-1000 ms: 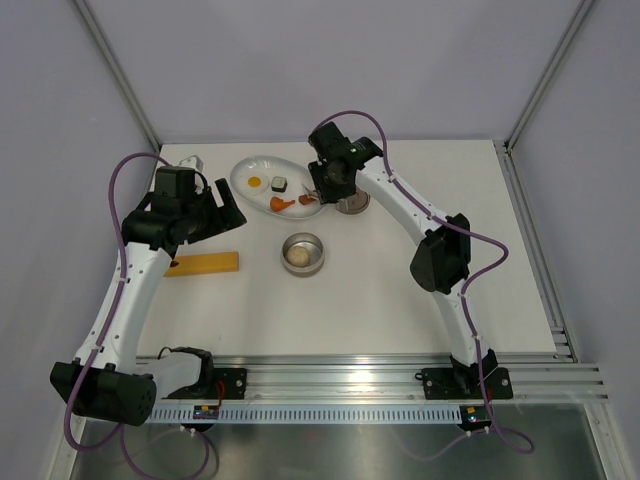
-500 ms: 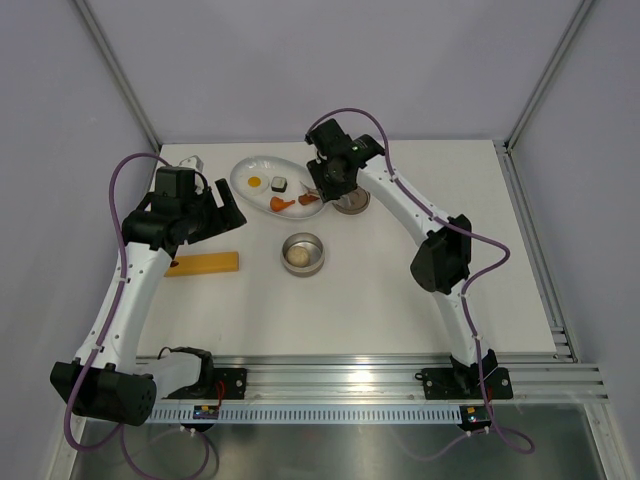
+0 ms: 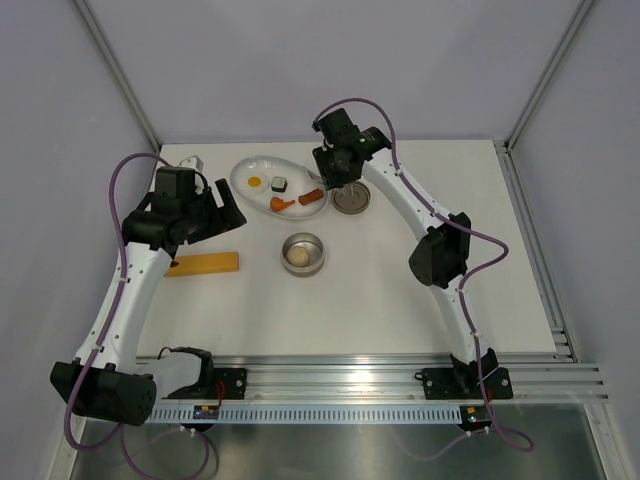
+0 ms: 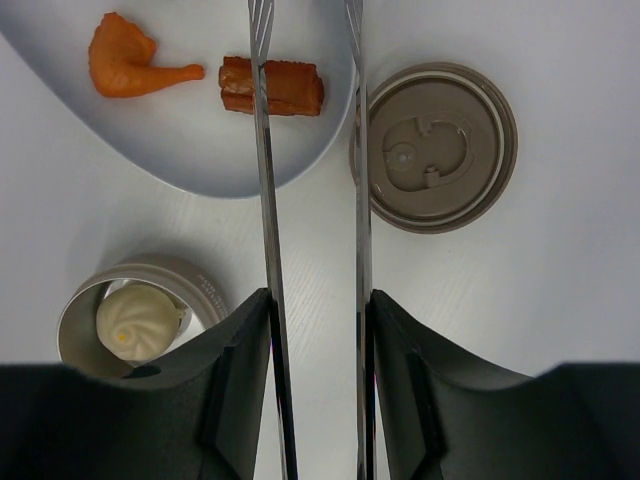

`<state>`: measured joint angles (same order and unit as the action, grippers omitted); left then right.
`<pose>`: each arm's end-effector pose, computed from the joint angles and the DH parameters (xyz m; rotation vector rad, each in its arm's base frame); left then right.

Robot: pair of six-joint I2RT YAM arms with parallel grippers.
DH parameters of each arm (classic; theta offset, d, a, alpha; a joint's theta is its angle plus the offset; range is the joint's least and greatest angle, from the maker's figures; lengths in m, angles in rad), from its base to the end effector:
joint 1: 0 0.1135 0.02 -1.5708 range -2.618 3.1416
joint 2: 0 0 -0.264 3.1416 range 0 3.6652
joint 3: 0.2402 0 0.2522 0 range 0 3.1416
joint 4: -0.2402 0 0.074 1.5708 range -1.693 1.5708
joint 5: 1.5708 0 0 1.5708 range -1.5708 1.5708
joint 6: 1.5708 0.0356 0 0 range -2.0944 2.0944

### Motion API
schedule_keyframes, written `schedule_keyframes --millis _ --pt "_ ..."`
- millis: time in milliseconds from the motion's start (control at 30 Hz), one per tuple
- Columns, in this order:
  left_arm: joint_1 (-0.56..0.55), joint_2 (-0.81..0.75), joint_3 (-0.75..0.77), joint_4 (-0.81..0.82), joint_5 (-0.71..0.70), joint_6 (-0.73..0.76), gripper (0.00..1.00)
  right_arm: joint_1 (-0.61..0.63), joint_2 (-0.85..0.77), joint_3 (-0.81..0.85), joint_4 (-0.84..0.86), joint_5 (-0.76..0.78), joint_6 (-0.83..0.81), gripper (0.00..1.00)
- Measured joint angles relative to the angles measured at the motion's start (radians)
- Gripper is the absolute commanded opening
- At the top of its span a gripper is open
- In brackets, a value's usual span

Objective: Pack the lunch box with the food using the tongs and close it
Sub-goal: Adjust the fake food on the plate.

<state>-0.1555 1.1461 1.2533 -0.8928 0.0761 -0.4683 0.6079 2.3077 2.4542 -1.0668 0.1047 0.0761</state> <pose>0.2226 -0.0376 0.3625 -0.3348 2.3647 -0.3900 0.4103 0.2809 0.3171 -0.6120 2.4145 0.1587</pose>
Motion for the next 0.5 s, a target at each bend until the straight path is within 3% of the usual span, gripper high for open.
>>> schedule_keyframes --millis 500 --pt "0.000 -0.001 -0.003 0.000 0.000 0.000 0.84 -0.022 0.013 -0.161 0.048 -0.091 0.033 0.49"
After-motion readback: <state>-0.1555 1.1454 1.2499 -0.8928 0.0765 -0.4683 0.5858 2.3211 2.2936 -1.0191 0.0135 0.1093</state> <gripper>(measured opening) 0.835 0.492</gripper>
